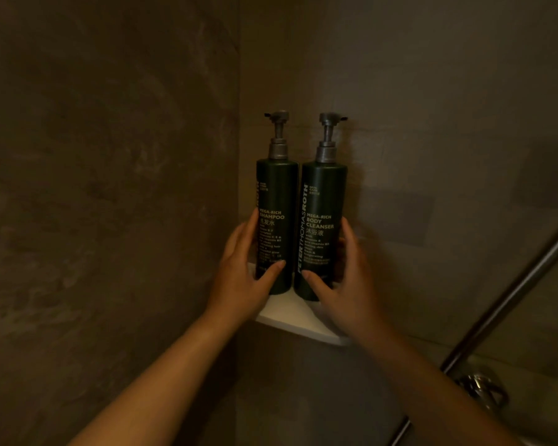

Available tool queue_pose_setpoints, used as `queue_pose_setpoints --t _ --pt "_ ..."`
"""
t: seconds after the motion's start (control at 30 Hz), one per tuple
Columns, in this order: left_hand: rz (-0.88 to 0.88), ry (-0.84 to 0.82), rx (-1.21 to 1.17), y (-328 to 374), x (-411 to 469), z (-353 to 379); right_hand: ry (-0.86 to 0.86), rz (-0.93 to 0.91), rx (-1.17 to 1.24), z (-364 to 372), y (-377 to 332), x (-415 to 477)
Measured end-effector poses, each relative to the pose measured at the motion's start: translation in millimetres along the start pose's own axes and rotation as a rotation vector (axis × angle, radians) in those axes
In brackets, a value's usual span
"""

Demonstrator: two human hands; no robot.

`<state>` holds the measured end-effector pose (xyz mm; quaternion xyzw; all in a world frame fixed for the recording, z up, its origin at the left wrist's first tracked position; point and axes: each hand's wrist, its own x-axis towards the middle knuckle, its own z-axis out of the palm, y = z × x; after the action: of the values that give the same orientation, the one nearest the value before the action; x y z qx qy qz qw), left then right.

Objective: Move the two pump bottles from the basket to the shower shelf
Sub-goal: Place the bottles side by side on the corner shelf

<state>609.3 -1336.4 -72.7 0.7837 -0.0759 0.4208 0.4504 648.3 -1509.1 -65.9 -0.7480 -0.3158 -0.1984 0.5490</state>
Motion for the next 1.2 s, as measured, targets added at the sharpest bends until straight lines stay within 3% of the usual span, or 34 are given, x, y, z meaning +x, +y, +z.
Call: queue_pose_setpoints --t 0.53,0.9,1.2 --pt "0.01 -0.071 -0.175 -22 4 0 0.078 0.111 -0.061 14 -13 -8" --pt "0.006 -0.051 -0.026 -20 2 1 0.131 0.086 -0.122 16 -3 -10" --pt "-0.019 -0.1 -0.04 -19 3 0 0.13 0.075 -0.098 13 0 -8"
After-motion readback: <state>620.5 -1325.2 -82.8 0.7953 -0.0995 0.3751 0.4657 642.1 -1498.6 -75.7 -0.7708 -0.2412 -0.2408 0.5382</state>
